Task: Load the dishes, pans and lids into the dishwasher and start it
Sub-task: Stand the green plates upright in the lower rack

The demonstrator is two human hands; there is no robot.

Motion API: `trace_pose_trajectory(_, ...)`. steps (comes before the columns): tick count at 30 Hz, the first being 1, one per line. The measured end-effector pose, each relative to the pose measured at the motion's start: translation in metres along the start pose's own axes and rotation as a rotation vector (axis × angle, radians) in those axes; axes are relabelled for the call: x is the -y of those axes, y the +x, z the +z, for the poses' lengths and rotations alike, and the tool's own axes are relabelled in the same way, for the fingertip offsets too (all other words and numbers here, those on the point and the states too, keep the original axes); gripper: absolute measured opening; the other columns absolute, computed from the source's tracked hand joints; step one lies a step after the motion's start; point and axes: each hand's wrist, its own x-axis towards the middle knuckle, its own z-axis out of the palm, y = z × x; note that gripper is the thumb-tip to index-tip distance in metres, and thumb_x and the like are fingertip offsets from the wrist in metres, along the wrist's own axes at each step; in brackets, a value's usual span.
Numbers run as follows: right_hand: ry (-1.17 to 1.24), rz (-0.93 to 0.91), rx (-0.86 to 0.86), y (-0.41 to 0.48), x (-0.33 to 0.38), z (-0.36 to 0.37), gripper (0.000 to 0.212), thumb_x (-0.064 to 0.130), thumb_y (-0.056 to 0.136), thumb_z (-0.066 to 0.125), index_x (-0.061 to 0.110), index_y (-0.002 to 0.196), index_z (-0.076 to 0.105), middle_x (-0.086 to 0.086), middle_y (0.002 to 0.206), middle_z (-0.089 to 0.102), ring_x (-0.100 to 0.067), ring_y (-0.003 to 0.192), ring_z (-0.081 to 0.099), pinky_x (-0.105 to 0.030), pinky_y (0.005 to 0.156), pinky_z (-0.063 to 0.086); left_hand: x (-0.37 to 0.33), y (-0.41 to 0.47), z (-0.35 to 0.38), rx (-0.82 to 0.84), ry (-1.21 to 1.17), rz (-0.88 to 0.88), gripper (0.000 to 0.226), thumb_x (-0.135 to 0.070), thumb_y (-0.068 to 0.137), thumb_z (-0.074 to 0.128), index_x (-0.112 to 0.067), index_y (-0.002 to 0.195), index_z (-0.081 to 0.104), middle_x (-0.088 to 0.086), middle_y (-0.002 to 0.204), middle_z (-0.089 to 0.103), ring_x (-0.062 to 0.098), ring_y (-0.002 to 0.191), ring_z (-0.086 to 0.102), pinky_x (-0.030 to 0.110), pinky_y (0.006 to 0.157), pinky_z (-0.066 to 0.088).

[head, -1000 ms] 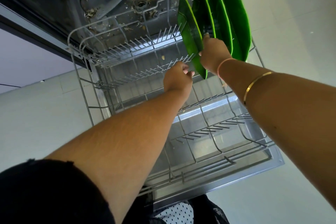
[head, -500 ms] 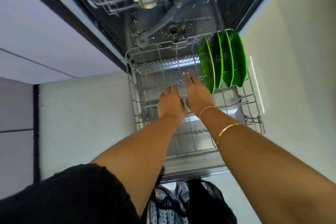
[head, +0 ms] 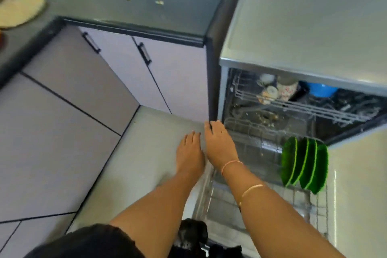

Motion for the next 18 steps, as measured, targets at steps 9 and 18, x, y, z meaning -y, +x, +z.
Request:
trace_pose_trajectory(9, -0.049, -0.088, -0.142, 0.123, 0.159, -0.06, 0.062, 0.008, 0.097, 0.04, 0.004, 0.149, 0.007, -0.015, 0.153, 0.017, -0.031, 0.143, 0.013, -0.034, 0.118, 0.015, 0.136, 0.088, -0.146, -0.248, -0.112, -0.051, 0.053, -0.017, 0.096, 0.045, -0.014, 0.145, 0.025, 0.004, 0.152, 0.027, 0.02, 0.142, 0.021, 0.032, 0.117, 0.02)
trace_pose_trajectory(18, -0.009, -0.149, -0.237, 0.223, 0.286, -0.072, 0.068, 0.01, 0.096, 0.048, 0.008, 0.15, 0.007, -0.011, 0.156, 0.015, -0.028, 0.144, 0.014, -0.032, 0.116, 0.017, 0.263, 0.141, -0.241, -0.355, -0.121, -0.115, 0.052, -0.018, 0.095, 0.048, -0.012, 0.143, 0.03, 0.005, 0.149, 0.033, 0.02, 0.14, 0.025, 0.03, 0.115, 0.021)
